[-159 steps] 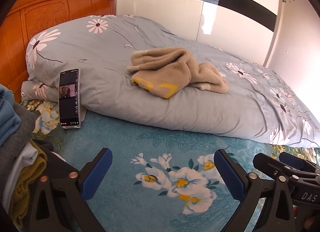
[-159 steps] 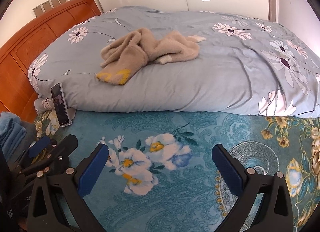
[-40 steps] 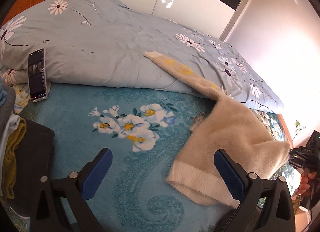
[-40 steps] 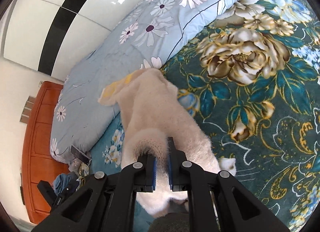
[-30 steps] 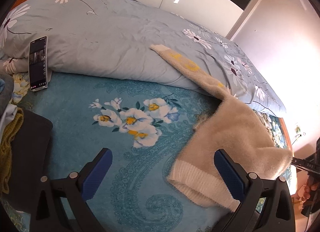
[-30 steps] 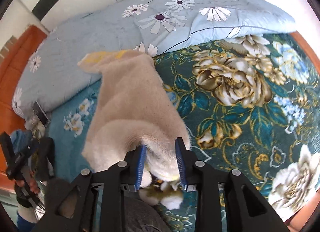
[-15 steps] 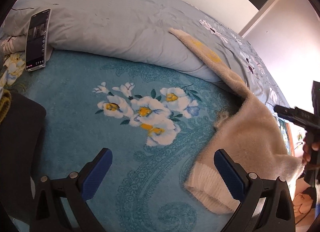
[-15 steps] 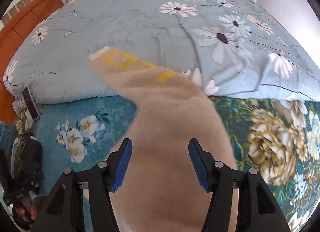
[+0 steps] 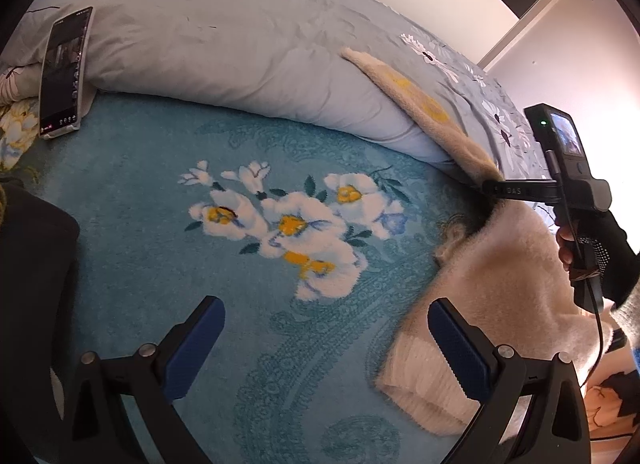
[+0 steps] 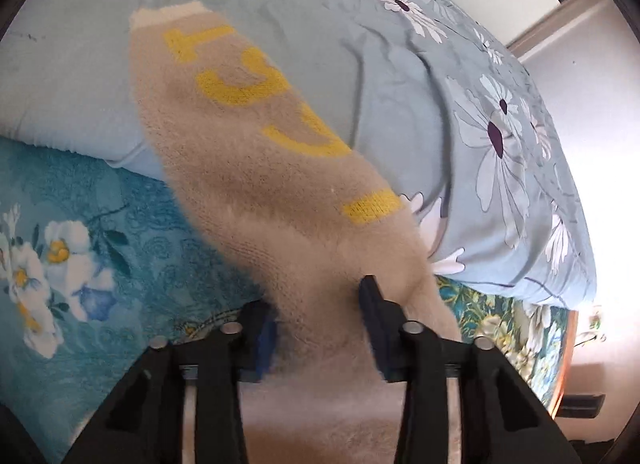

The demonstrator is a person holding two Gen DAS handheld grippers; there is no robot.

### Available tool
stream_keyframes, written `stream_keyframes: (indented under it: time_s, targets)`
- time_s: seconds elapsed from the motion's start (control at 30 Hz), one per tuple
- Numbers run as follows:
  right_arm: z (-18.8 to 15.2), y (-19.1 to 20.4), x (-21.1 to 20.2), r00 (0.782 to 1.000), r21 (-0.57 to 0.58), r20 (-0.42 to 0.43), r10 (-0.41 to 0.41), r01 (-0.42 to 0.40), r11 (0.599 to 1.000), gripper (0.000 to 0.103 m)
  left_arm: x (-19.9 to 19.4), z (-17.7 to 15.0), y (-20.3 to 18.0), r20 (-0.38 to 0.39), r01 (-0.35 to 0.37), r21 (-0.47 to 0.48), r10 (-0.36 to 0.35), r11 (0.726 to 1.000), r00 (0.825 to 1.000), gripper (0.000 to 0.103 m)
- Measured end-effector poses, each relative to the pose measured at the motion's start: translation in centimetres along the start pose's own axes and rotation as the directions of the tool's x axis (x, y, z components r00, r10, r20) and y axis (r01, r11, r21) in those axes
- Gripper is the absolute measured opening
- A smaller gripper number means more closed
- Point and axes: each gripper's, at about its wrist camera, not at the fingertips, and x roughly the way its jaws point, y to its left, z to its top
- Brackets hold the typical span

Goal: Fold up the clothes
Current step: 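Carry the sweater off the duvet with the right tool, letting it hang, then grasp a sweater cuff with the left tool while the right tool holds the sweater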

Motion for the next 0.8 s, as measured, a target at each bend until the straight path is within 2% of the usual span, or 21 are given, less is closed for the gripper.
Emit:
stream_keyframes:
  time_s: [0.03,0.07,0.1,0.23,0.33,0.4,0.53,0.6,0.67,0.8]
  targets:
    - [-0.5,-1.0,-0.7,0.999,0.038,0.014,0.033,-0.033,0.999,0.027,0.0,0.1,-0.3,-0.001,0.007,0.004,-0.007,1.000,1.000,0.103]
    - [-1.2,-2.0,-1.8,0.998,0.074,0.036,0.058,-0.060,0.995,0.018,0.1,0.3,-0.6,-0.003,0.013,0.008,-0.013,1.000,1.000,0.103]
    - [-1.9,-3.1,-2.9,0.995,0.108,0.059,0.081,-0.087,0.990,0.016,0.1,0.4,-0.9,-0.004,0.020,0.011,-0.020,1.000,1.000,0.103]
    - [-6.5,-8.0,-7.5,0.974,0.227,0.169,0.150,-0.187,0.956,0.012,0.3,1.1,-2.3,-0.013,0.049,0.028,-0.049,0.998,0.999,0.103]
    - [-11.0,-12.6,-10.5,0.957,0.349,0.244,0.159,-0.239,0.906,0.012,1.7,2.3,-4.7,-0.051,0.098,0.048,-0.096,0.994,0.994,0.103]
    - [-14.9,-15.9,-11.6,0.948,0.444,0.281,0.150,-0.267,0.855,0.012,3.0,2.8,-6.6,-0.084,0.127,0.064,-0.122,0.990,0.989,0.103]
    - [-22.8,-22.1,-12.3,0.952,0.634,0.304,0.030,-0.226,0.740,0.012,5.7,3.0,-11.1,-0.155,0.171,0.125,-0.151,0.977,0.976,0.103]
    - [-26.6,-24.6,-11.6,0.957,0.707,0.289,-0.007,-0.209,0.675,0.012,6.9,2.8,-13.4,-0.191,0.191,0.152,-0.160,0.970,0.968,0.103]
    - [-29.6,-26.3,-10.9,0.965,0.752,0.261,-0.029,-0.184,0.633,0.012,8.5,2.6,-15.8,-0.234,0.222,0.172,-0.179,0.960,0.956,0.103]
    - [-35.3,-28.2,-9.2,0.977,0.827,0.212,-0.022,-0.167,0.537,0.012,12.1,1.9,-20.0,-0.323,0.262,0.199,-0.190,0.944,0.927,0.103]
